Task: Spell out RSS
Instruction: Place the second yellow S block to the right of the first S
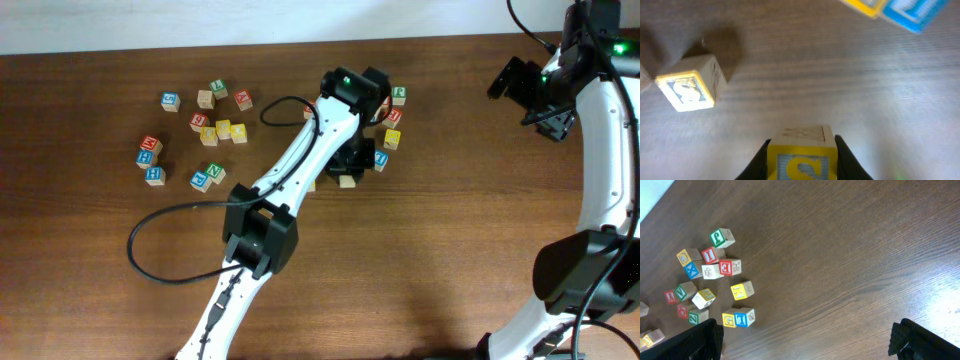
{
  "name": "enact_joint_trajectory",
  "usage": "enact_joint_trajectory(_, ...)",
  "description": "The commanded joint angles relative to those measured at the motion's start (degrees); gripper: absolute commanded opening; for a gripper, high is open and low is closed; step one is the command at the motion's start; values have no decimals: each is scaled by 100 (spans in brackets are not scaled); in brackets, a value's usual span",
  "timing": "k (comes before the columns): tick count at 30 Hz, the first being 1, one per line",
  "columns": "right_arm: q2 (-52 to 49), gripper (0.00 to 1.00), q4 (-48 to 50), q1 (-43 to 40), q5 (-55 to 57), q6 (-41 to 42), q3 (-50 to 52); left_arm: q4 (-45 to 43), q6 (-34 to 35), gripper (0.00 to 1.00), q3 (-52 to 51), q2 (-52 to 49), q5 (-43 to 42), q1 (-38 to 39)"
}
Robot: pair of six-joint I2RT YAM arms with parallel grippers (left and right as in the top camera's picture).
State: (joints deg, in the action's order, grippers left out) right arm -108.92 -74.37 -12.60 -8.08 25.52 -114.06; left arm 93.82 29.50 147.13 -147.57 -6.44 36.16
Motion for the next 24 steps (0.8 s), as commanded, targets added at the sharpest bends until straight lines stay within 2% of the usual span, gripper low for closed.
enact_joint_trajectory(1,-35,98,2,15,11,-22,15,-452,90,21,-485,-9,133,0)
enact_joint_trajectory(9,-35,98,2,15,11,-22,15,-1351,151,22,-1084,-9,138,129)
enact_joint_trajectory(22,-35,98,0,15,11,-22,15,-1624,313,27,-1300,-9,490,90)
enact_joint_trajectory(24,-35,98,2,15,11,-22,15,-1624,313,32,-1300,-9,481,68)
